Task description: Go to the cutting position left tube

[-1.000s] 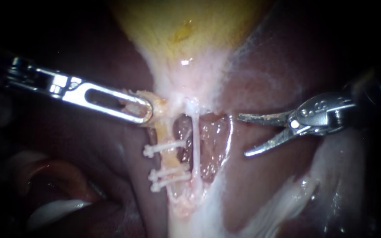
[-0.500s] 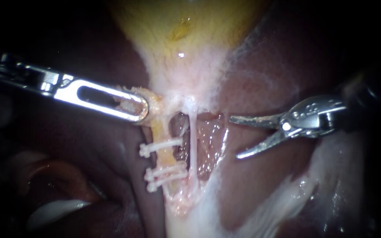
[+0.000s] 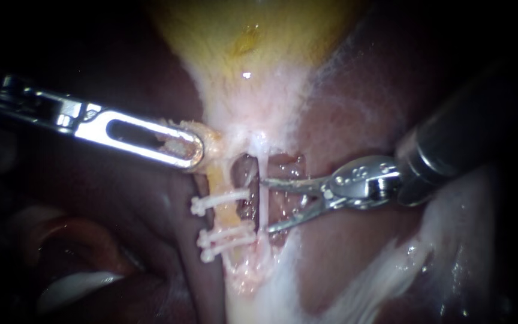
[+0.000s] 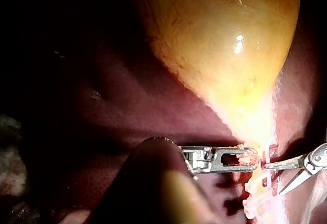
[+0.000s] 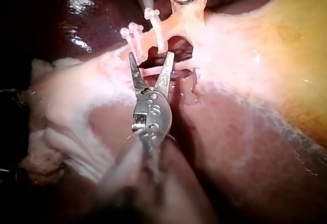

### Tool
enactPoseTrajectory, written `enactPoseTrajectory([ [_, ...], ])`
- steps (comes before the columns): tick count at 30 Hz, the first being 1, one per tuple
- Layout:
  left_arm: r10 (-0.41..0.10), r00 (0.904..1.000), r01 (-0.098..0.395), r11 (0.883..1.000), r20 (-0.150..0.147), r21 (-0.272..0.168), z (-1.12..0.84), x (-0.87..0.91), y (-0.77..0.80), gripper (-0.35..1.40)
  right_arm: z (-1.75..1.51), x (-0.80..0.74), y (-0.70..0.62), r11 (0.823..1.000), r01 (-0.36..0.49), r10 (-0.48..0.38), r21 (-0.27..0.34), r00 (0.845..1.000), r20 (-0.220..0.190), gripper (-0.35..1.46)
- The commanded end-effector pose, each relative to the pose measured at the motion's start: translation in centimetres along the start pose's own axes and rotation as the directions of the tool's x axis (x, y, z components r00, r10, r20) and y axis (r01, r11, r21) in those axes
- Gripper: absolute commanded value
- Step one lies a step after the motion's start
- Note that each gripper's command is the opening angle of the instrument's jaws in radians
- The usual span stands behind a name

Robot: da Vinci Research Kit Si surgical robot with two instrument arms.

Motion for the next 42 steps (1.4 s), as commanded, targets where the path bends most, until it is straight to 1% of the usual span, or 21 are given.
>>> enactPoseTrajectory([
  [1, 0.0, 1.0, 0.0, 1.0, 0.0, -0.001, 0.0, 0.0, -0.01, -0.35, 0.03, -0.01, 0.0, 1.0, -0.004, 0.004, 0.003, 1.0, 0.003, 1.44],
  [7, 0.0, 1.0, 0.0, 1.0, 0.0, -0.001, 0.01, 0.01, -0.02, -0.35, 0.19, -0.08, 0.03, 1.0, -0.009, 0.009, 0.014, 1.0, 0.006, 1.44],
  [12, 0.0, 1.0, 0.0, 1.0, 0.0, -0.001, 0.01, 0.01, -0.02, -0.35, 0.27, -0.07, 0.05, 0.999, -0.016, 0.016, 0.035, 1.0, 0.008, 1.44],
  [15, 0.0, 1.0, 0.0, 1.0, 0.003, -0.003, 0.01, 0.01, -0.02, -0.35, 0.33, -0.07, 0.04, 0.998, -0.028, 0.029, 0.053, 1.0, -0.005, 1.44],
  [22, 0.0, 1.0, 0.0, 1.0, 0.003, -0.003, 0.02, 0.01, -0.02, -0.35, 0.42, -0.01, 0.01, 0.993, -0.056, 0.061, 0.102, 0.997, -0.055, 1.44],
  [28, 0.0, 1.0, 0.0, 1.0, 0.003, -0.003, 0.03, 0.0, -0.02, -0.35, 0.49, 0.04, -0.04, 0.987, -0.078, 0.091, 0.141, 0.992, -0.083, 1.44],
  [34, 0.001, 1.0, -0.001, 1.0, 0.004, -0.003, 0.05, -0.02, 0.0, -0.35, 0.58, 0.08, -0.04, 0.983, -0.085, 0.102, 0.163, 0.99, -0.097, 1.44],
  [42, 0.001, 1.0, -0.001, 1.0, 0.004, -0.004, 0.08, -0.03, 0.03, -0.35, 0.79, 0.06, -0.05, 0.979, -0.098, 0.116, 0.178, 0.989, -0.096, 1.44],
])
